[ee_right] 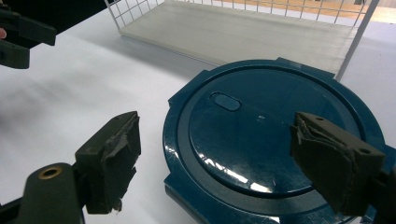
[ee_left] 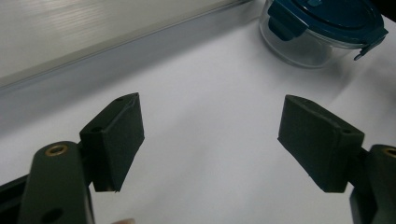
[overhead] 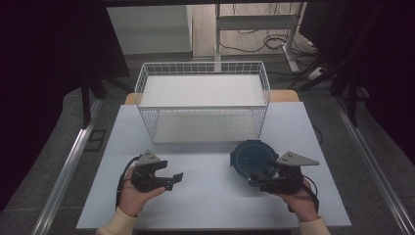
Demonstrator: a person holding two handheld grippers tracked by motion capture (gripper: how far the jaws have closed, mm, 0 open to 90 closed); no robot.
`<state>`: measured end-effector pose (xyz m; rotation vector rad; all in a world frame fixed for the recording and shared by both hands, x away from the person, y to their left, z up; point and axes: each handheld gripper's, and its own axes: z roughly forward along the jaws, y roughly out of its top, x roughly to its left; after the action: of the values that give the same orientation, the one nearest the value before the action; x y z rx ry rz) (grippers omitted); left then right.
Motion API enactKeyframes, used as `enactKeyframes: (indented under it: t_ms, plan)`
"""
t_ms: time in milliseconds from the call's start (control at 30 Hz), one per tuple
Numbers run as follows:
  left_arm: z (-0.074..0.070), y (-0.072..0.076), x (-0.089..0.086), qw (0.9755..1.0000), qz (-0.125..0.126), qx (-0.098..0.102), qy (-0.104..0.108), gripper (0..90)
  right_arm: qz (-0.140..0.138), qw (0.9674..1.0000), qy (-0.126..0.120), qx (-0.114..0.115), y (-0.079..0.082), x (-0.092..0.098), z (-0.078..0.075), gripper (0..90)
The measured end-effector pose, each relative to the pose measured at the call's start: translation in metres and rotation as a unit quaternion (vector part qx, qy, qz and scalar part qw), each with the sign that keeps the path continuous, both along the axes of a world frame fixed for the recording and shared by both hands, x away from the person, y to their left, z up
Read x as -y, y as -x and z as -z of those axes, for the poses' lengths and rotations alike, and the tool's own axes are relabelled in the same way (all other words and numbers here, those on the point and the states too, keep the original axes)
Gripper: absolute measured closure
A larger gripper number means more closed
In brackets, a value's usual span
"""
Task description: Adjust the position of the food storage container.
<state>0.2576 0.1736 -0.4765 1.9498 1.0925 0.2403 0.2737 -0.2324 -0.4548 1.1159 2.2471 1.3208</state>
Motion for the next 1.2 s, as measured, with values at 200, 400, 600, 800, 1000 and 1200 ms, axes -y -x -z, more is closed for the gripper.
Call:
enactKeyframes:
  t_ms: [200, 400, 600, 800, 1000, 1200]
  plan:
    - [0.002, -0.001, -0.002, 1.0, -0.001, -0.008, 0.003, 22.2, 0.001, 1.0, 0.001, -0.002, 0.0, 0.002, 0.001, 16.4]
    - [-0.001, 0.001, -0.003, 1.0, -0.002, -0.004, 0.006, 22.1, -0.013, 0.9999, -0.002, -0.009, -0.002, 0.001, 0.003, 17.8]
    - [0.0, 0.001, -0.001, 1.0, 0.003, -0.005, 0.005, 22.2, -0.01, 0.9999, -0.001, -0.004, -0.002, 0.001, 0.002, 17.9]
    - [0.0, 0.002, -0.002, 1.0, 0.001, -0.003, 0.007, 21.8, -0.001, 0.9999, -0.013, -0.008, -0.002, 0.0, 0.003, 16.4]
    - [-0.001, 0.002, -0.001, 1.0, 0.0, 0.0, 0.006, 21.7, 0.013, 0.9997, -0.019, -0.009, -0.003, 0.006, -0.003, 19.6]
    - [-0.004, 0.003, -0.004, 0.9999, 0.001, 0.004, 0.013, 21.8, 0.022, 0.9996, -0.007, -0.015, -0.008, 0.008, -0.012, 24.3]
